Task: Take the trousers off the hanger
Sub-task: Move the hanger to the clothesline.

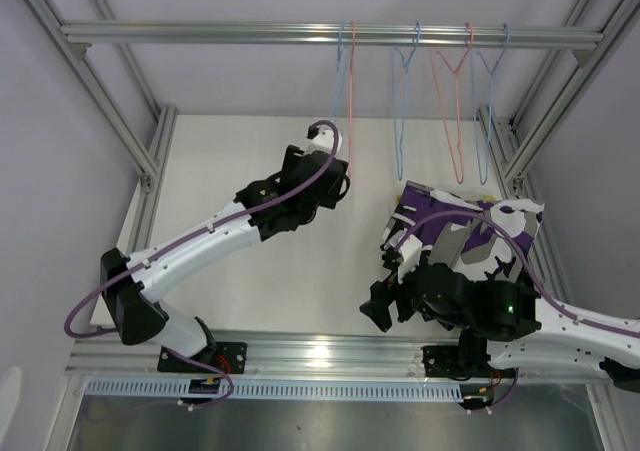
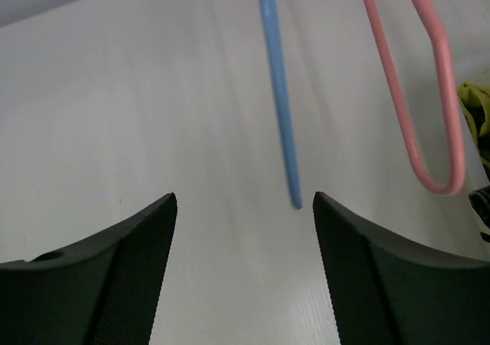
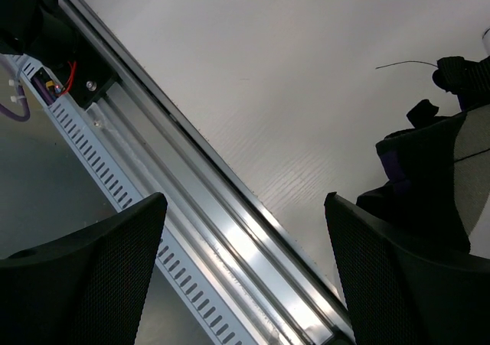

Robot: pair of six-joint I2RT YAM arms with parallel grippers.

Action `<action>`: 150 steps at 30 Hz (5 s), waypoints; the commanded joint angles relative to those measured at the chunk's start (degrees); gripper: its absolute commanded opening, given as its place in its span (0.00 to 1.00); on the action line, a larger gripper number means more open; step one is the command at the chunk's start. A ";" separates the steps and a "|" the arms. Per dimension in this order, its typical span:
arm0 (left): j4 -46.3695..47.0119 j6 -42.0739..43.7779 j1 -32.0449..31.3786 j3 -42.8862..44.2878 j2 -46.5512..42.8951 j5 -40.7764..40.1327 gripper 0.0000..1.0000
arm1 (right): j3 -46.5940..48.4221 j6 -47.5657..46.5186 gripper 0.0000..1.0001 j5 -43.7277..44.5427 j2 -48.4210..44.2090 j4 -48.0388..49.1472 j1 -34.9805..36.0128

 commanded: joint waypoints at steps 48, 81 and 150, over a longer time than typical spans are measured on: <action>29.97 13.60 2.37 -30.63 -38.94 -1.89 0.99 | 55.76 -11.85 0.97 -6.16 32.14 -17.33 -70.10; 31.29 14.30 2.37 -31.95 -39.99 0.66 1.00 | 40.12 -10.36 0.87 -13.37 33.29 -4.85 -78.11; 31.64 15.80 2.28 -32.13 -42.98 1.63 0.99 | 45.38 -10.01 0.00 5.70 44.80 -5.38 -40.41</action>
